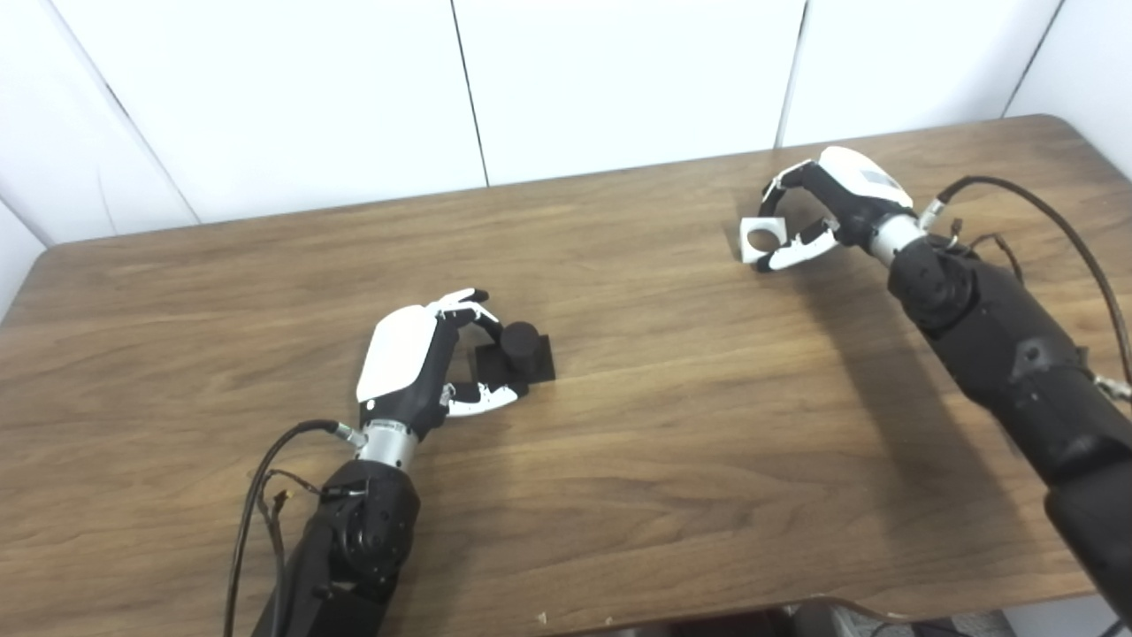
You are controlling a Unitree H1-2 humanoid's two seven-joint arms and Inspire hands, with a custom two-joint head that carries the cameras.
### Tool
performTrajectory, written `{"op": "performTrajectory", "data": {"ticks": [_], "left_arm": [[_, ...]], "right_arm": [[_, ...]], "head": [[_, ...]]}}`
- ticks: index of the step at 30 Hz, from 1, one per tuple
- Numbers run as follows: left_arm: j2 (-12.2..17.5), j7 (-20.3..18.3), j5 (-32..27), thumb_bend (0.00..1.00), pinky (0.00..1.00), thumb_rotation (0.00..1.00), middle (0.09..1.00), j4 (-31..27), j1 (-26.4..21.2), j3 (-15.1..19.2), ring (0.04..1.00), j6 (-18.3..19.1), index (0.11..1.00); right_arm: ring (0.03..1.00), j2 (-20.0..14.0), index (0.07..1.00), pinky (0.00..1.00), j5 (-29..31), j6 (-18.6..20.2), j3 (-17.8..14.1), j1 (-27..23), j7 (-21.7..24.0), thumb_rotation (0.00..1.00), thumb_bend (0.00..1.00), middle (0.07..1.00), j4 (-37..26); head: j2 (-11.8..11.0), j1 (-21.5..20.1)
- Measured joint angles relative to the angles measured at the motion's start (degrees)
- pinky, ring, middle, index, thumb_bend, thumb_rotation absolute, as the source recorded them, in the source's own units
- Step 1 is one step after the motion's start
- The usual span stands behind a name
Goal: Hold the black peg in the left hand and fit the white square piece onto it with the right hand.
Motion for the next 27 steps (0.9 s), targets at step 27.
{"op": "performTrajectory", "data": {"ticks": [27], "left_arm": [[-0.89,0.02,0.32,0.52,0.64,0.08,0.842,0.32,-0.68,-0.66,0.832,1.33,0.491]], "right_arm": [[0.871,5.44,0.481,0.79,6.01,6.58,-3.59,6.46,10.65,0.15,0.52,0.772,-37.85]], "head": [[0.35,3.95]]}}
